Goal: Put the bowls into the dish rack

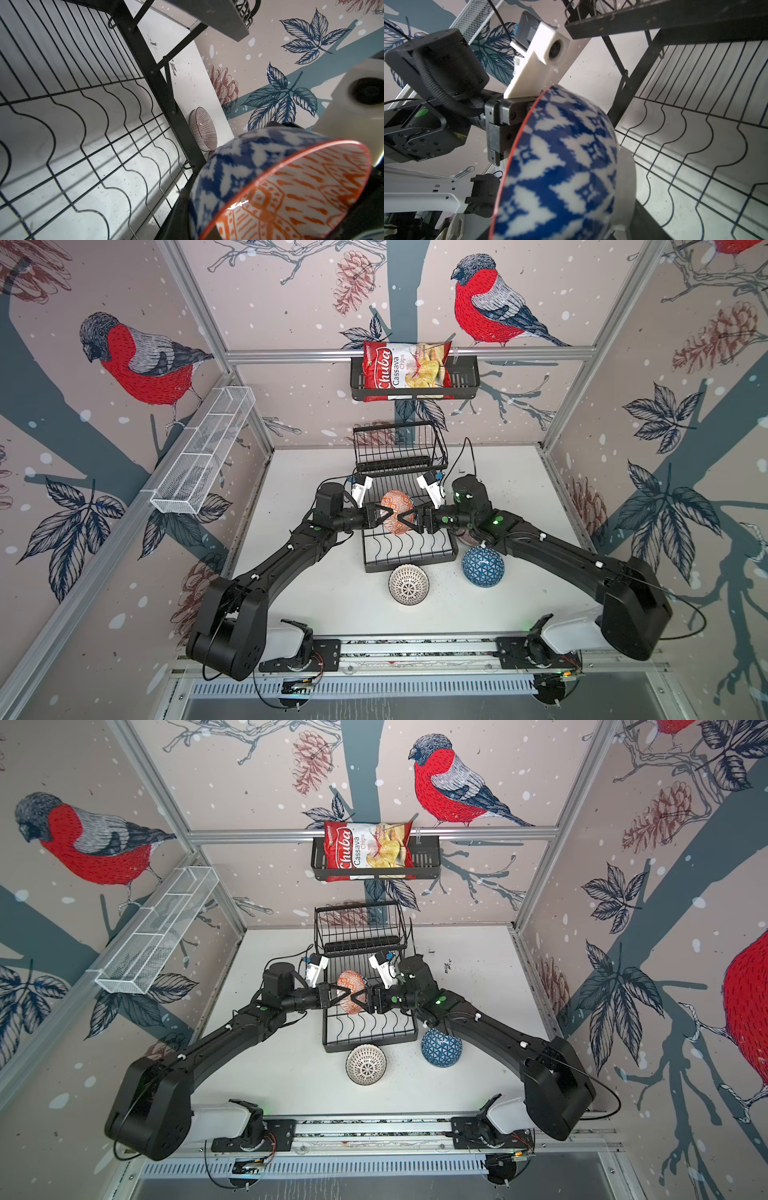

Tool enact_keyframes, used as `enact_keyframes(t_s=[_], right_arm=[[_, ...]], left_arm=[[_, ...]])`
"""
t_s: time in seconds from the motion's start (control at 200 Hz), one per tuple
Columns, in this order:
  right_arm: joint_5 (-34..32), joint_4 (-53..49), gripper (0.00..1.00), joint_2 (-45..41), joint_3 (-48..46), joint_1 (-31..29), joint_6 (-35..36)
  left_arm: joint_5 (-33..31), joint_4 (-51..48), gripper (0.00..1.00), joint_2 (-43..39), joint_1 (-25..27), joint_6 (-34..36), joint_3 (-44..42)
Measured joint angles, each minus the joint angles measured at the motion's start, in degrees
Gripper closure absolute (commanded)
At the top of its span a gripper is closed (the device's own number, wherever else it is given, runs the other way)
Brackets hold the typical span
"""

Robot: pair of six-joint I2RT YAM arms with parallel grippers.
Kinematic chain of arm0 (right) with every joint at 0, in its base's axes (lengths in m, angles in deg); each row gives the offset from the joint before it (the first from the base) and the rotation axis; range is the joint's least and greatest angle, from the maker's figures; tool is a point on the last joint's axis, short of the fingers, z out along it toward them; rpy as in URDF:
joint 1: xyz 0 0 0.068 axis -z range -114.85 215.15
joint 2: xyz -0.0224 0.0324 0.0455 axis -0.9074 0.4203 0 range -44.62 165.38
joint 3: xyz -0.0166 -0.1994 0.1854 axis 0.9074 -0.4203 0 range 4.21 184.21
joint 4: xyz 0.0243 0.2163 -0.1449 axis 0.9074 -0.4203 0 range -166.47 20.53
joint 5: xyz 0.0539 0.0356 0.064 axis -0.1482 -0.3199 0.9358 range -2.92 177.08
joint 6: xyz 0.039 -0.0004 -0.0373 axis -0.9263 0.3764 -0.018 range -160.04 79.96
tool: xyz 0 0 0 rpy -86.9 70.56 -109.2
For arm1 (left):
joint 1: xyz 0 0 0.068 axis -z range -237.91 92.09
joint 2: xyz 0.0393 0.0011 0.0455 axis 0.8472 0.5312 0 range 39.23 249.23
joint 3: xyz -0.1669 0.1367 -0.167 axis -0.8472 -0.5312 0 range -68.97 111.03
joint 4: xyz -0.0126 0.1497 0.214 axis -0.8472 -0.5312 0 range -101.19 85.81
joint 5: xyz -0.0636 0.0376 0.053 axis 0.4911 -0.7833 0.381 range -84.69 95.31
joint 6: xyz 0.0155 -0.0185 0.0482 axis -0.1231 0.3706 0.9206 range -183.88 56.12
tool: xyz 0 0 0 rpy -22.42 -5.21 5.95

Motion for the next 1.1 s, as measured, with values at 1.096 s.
enact_keyframes(t_s=[1.096], right_arm=[[-2.6,3.9,0.52,-0.9,-1.4,0.7,-0.6]], left_arm=[[0.7,5.2,1.0,1.0,-0.1,-2.8,-0.3]])
